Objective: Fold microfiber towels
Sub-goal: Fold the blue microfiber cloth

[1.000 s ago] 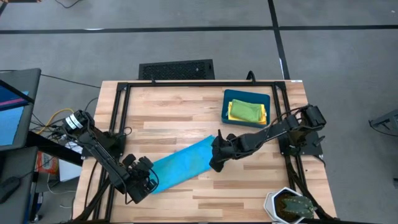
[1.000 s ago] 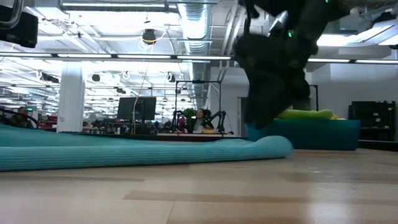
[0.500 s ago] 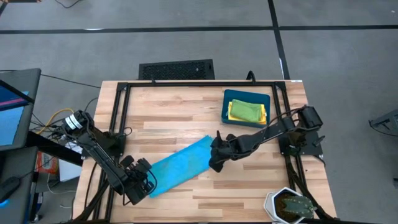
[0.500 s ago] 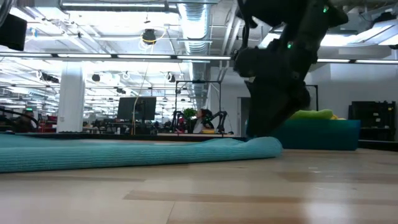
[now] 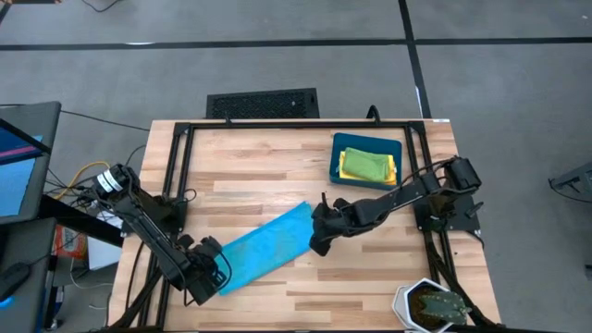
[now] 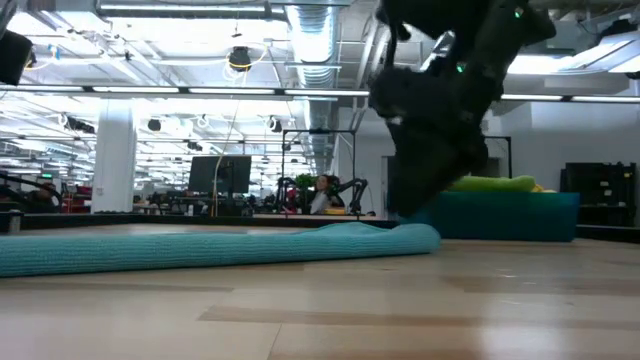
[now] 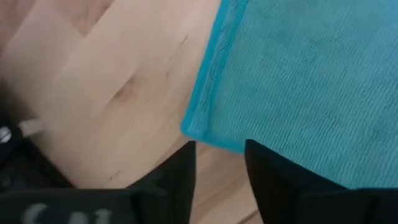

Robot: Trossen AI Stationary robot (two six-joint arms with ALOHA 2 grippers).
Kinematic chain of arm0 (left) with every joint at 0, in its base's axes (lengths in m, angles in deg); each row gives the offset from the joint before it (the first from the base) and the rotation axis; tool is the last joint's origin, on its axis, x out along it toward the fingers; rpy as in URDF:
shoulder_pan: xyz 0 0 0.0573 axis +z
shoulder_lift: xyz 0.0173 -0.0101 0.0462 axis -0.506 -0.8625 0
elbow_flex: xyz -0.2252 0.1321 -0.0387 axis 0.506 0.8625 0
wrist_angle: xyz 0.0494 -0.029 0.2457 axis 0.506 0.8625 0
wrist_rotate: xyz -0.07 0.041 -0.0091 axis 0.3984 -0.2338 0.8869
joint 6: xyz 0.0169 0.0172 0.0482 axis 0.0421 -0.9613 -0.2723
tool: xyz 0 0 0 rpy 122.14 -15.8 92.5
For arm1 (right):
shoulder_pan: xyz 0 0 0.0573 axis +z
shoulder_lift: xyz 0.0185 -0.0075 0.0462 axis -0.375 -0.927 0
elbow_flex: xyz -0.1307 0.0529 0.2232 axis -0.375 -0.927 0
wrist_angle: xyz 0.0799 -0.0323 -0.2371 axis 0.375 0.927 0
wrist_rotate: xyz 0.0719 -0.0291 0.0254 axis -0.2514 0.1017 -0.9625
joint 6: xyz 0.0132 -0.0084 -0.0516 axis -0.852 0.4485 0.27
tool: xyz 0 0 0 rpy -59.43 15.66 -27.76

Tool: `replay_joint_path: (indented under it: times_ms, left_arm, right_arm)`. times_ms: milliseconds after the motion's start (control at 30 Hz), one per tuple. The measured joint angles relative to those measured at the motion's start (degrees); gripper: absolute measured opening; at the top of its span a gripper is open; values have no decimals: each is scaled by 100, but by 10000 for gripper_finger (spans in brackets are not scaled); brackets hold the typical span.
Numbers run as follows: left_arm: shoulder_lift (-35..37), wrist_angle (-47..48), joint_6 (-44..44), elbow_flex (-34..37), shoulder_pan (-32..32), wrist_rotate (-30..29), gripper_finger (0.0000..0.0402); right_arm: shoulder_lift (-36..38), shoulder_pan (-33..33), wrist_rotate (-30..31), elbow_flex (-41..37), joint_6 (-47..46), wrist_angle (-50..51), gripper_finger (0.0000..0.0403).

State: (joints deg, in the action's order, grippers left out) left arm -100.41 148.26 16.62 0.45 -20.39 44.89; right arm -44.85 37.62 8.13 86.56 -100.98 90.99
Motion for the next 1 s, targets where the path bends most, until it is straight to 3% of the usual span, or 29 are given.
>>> replay_joint_path:
  times_ms: [133,267,333,400,467,533,667,833,900,1000]
  left_arm:
    - [2,427,235,-265,-35,106,168]
    - [15,1113,785,-682,-158,-248,193]
    - [19,1267,1211,-867,-237,-909,194]
    - [21,957,1634,-984,-316,-2026,183]
    - [21,281,1785,-920,-337,-2995,155]
    - [-68,-493,1489,-766,-229,-3343,110]
    - [-465,-1814,691,-500,34,-3038,15]
    - [-1010,-2406,582,-487,122,-2609,9]
    - [-1132,-2587,630,-495,82,-2508,3]
    - [-1296,-2677,806,-495,6,-2242,3]
  right_arm:
    - [345,-13,313,-7,24,42,199]
    - [684,-76,420,-6,116,60,200]
    - [796,-81,431,-5,147,21,198]
    - [818,-72,351,-5,165,-40,193]
    - [797,-28,223,-5,196,-135,186]
    - [761,32,22,-6,346,-216,174]
    - [467,192,-149,-8,414,-307,121]
    - [51,377,-136,-4,305,-328,23]
    - [-145,438,-117,-19,274,-364,11]
    - [-441,474,-127,-4,166,-420,27]
